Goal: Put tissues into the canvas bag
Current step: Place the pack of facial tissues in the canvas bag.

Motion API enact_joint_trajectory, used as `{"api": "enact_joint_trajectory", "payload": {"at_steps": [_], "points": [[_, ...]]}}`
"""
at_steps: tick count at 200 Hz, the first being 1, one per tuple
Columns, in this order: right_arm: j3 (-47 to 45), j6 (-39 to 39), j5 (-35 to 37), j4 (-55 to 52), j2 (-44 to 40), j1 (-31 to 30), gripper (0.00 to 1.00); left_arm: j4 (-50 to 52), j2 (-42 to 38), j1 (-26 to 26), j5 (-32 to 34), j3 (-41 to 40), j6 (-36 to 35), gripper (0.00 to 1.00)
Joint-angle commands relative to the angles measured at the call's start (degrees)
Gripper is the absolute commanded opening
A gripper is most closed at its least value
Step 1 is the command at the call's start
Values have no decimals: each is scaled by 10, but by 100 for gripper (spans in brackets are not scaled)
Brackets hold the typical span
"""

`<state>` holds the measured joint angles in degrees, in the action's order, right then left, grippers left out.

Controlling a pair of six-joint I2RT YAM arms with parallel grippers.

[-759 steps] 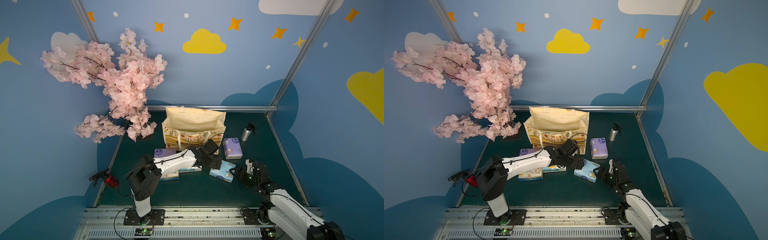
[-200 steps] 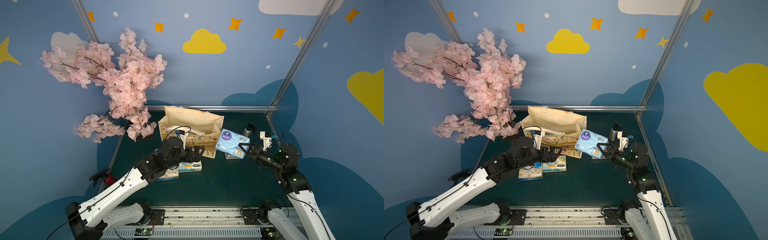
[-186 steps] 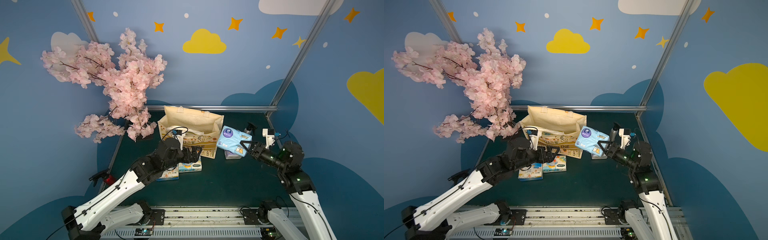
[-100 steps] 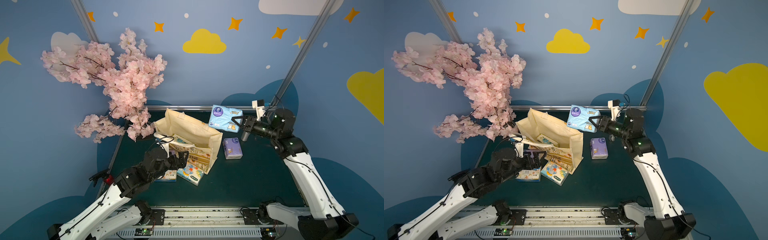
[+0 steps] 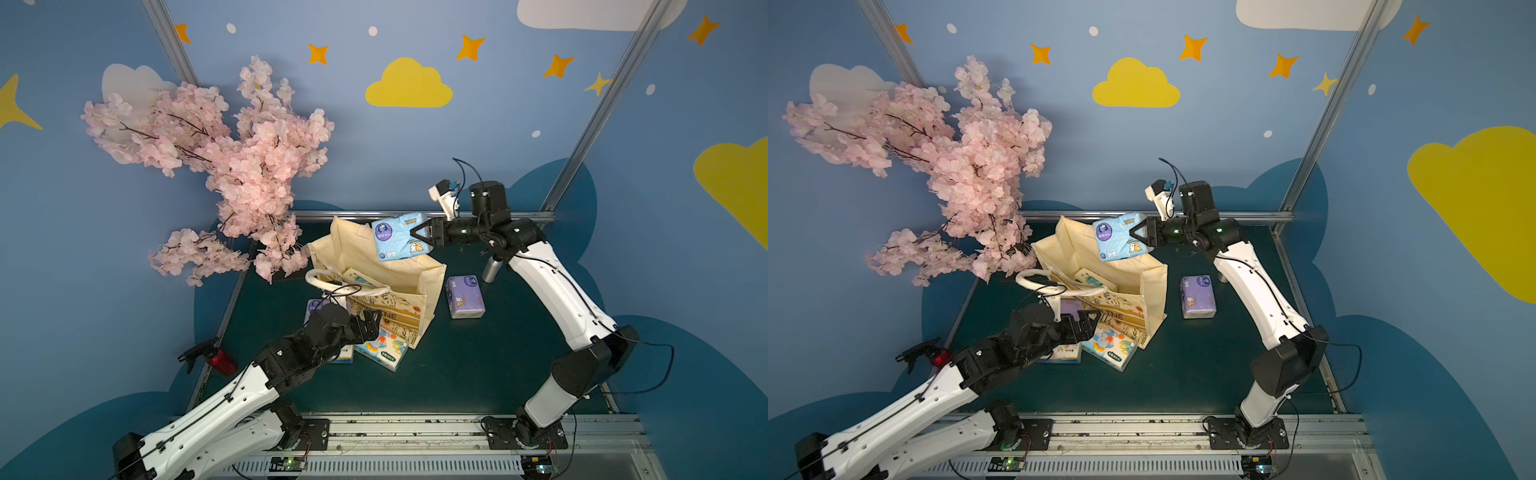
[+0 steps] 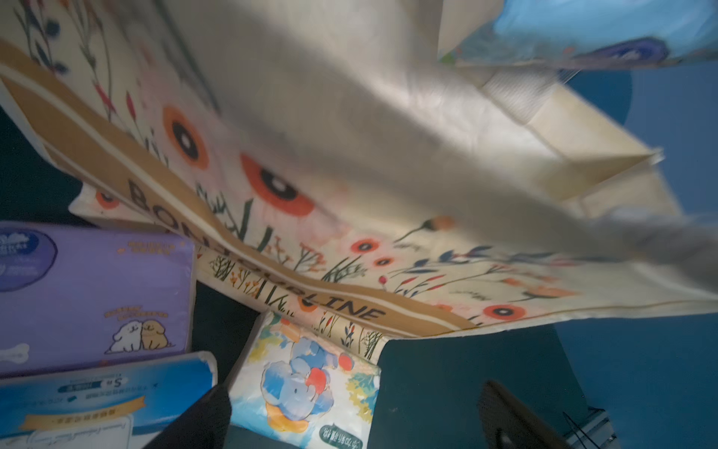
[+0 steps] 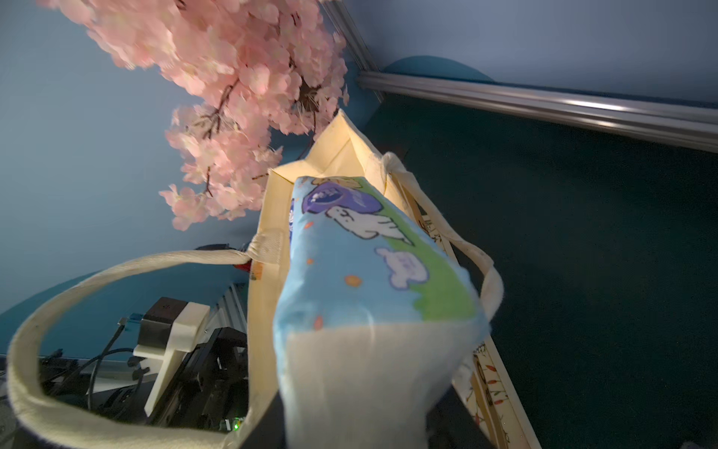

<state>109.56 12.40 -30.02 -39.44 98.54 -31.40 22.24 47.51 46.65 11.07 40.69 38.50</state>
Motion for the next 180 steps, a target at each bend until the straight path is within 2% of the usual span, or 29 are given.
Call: {"api": "enact_joint_trajectory", "payload": {"at_steps": [1,53,76,103,130,180], "points": [[51,-103,84,-112,28,-36,37,-33,3,-1,11,-53,46,100],[126,-189,181,-194,90,-89,37,-56,-9,11,24,-114,87,100],[152,-215,216,-230,109,-99,37,-65,-5,33,38,-143,107,100],[159,-241,241,-253,121,-105,38,-61,36,71,70,-165,143,100],[165,-265,282,-280,145,-130,43,-58,80,88,65,-180,173,100],[186,-245,305,-293,181,-135,63,-49,92,117,88,-196,177,100]]}}
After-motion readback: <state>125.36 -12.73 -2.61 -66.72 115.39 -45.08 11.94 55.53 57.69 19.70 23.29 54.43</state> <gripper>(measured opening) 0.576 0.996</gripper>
